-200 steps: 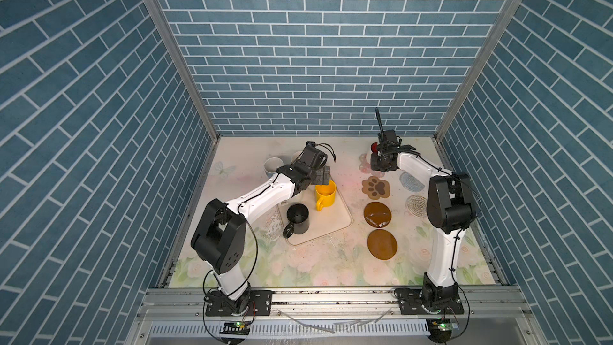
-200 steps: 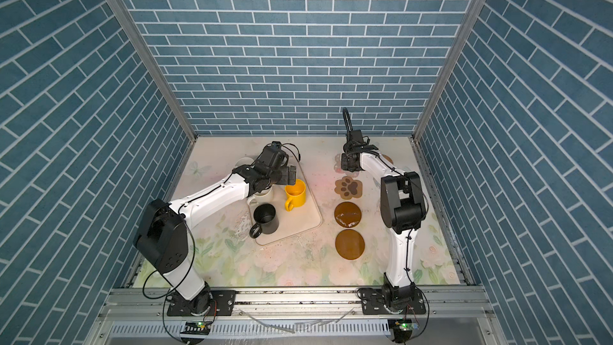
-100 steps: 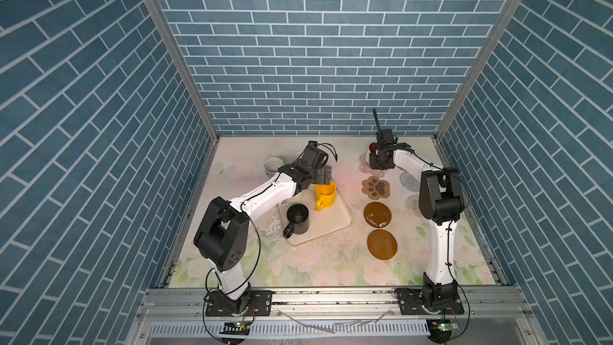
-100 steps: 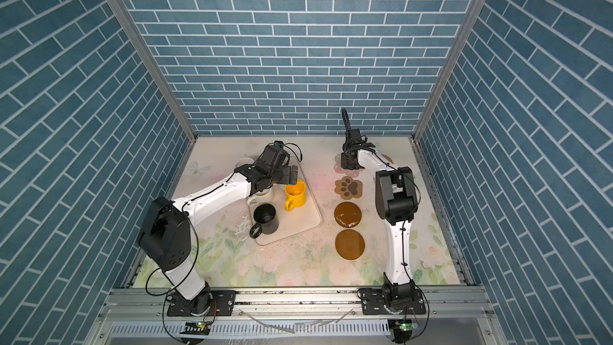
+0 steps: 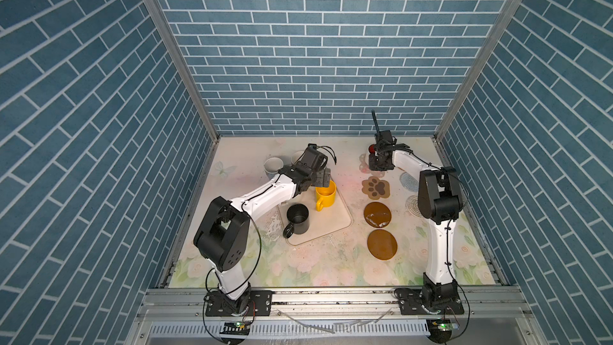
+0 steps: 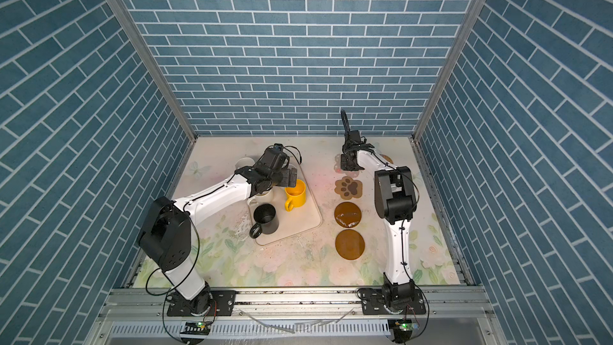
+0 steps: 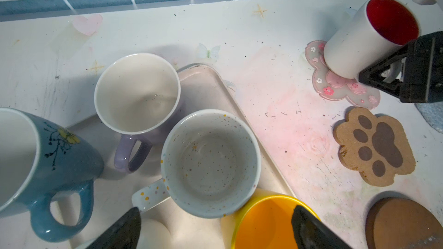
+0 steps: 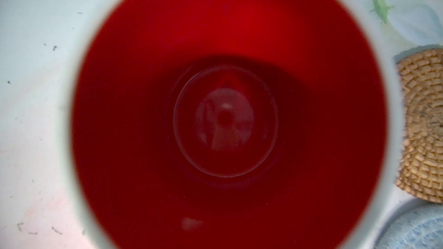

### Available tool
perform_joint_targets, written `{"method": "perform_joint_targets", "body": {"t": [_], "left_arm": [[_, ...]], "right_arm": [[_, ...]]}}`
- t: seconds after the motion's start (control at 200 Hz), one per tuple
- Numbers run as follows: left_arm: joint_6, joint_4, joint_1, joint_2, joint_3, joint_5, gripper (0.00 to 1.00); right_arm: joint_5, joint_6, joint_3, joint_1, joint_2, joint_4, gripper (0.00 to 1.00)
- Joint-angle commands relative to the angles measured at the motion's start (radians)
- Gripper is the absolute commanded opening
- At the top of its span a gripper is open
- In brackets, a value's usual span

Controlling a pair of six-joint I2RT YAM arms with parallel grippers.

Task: Place cups on coasters
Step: Place the cup on the coaster, then pick up the cup from the tray.

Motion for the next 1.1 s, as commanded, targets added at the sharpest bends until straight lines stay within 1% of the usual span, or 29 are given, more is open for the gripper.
{"method": "perform_joint_targets", "body": {"t": [0.0,0.165,0.18,0.225,0.375,0.5,0.675,0.9,1.0,1.095], "left_arm": [[-0.009,0.015,0.008,-0.031,-0.025,-0.007,0.99],[-0.021,0.011,0.008,-0.053,-0.044,0.000,0.99],[-0.022,0.009,0.008,-0.057,-0.045,0.000,0.99],[-0.023,0.001,0.008,-0.071,-0.049,-0.001,0.99],[-0.025,-0.014,0.008,-0.135,-0.073,0.001,0.99],[-0.031,-0.047,0.008,-0.186,-0.083,0.015,0.99],[-0.064,-0.088,0.008,-0.276,-0.132,0.037,0.93],[-0.088,-0.180,0.005,-0.435,-0.219,0.011,0.91],[-0.087,-0.235,0.004,-0.499,-0.258,0.010,0.86],[-0.089,-0.254,0.003,-0.576,-0.327,0.045,0.78]], "right_arm": [[0.035,-0.019,0.025,-0.003,-0.004,0.027,0.20],[0.044,-0.016,-0.011,-0.003,-0.013,0.036,0.37],[0.044,-0.016,-0.015,-0.003,-0.042,0.038,0.39],[0.047,-0.016,-0.026,-0.003,-0.058,0.042,0.44],[0.055,-0.008,-0.052,-0.003,-0.111,0.042,0.54],[0.053,0.007,-0.084,-0.002,-0.182,0.037,0.58],[0.054,0.026,-0.176,0.012,-0.320,0.045,0.60],[0.095,0.051,-0.297,0.088,-0.478,0.034,0.61],[0.125,0.057,-0.343,0.142,-0.529,0.023,0.62],[0.125,0.070,-0.396,0.179,-0.576,0.027,0.61]]}}
